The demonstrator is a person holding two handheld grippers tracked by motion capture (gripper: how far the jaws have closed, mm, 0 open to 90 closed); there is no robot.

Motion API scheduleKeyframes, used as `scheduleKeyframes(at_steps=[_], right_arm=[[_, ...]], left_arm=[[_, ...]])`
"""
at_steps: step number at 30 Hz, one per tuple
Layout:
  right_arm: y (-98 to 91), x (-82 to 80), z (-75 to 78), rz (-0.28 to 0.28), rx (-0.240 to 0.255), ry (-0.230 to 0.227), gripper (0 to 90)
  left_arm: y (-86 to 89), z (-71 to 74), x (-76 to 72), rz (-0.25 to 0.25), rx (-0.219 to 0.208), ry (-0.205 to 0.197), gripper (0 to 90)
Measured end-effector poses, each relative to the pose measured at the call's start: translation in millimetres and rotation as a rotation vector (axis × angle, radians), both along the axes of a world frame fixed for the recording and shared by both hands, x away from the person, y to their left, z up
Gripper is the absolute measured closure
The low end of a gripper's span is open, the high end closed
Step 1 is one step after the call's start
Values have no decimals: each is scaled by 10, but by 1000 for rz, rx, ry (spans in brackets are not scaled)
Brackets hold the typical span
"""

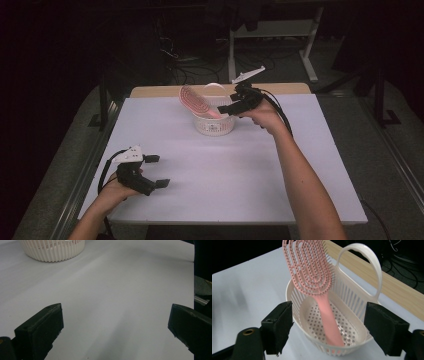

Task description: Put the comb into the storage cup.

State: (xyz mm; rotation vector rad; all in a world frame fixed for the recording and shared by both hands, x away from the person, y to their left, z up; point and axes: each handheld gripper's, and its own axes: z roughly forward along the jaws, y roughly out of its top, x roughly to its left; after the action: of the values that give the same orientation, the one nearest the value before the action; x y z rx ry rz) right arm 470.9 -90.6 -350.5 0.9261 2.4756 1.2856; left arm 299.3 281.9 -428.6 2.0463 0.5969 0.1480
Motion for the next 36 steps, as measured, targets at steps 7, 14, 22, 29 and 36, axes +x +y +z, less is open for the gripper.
scheduleKeyframes(at_steps=[7, 14, 22, 29, 36], right_arm=[[-75, -140, -35, -7, -24, -2, 179], [-152, -270, -33, -20, -23, -24, 142], [-252, -442, -65, -34, -23, -25, 133], [-338, -557, -135, -38, -18, -13, 110], [-423, -732, -287, -51, -40, 1, 20]], left_arm=[[-3, 3, 8, -2, 3, -2, 0], [5, 4, 10, 1, 2, -3, 0], [-6, -7, 21, 1, 13, -2, 0], [-16, -13, 27, 3, 18, 2, 0], [-10, -25, 58, 6, 11, 0, 0]])
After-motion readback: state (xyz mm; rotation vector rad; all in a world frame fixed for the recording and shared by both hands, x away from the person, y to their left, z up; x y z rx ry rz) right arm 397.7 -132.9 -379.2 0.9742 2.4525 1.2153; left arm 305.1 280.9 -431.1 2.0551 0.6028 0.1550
